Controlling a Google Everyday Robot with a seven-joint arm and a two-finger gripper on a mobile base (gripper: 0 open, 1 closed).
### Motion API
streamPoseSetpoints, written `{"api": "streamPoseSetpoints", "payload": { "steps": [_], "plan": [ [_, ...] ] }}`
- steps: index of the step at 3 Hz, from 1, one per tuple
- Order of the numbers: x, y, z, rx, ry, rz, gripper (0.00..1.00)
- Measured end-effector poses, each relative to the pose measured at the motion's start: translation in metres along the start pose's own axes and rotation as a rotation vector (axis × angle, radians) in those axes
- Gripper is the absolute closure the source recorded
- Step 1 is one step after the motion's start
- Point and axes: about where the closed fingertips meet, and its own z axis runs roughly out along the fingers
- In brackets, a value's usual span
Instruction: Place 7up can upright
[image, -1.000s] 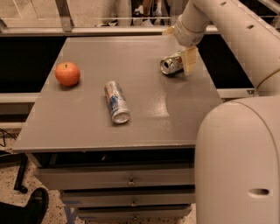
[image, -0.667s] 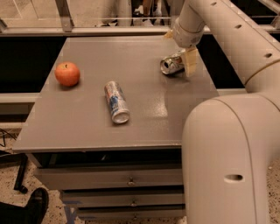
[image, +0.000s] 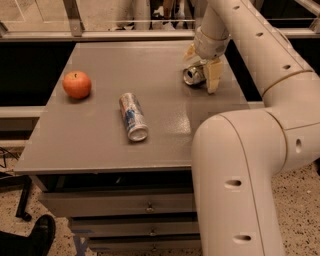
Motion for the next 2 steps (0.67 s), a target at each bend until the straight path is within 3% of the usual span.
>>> {"api": "streamPoseSetpoints", "payload": {
  "steps": [2],
  "plan": [
    [-0.020,-0.012,-0.005,0.030,-0.081,-0.025,0.64]
  ]
}}
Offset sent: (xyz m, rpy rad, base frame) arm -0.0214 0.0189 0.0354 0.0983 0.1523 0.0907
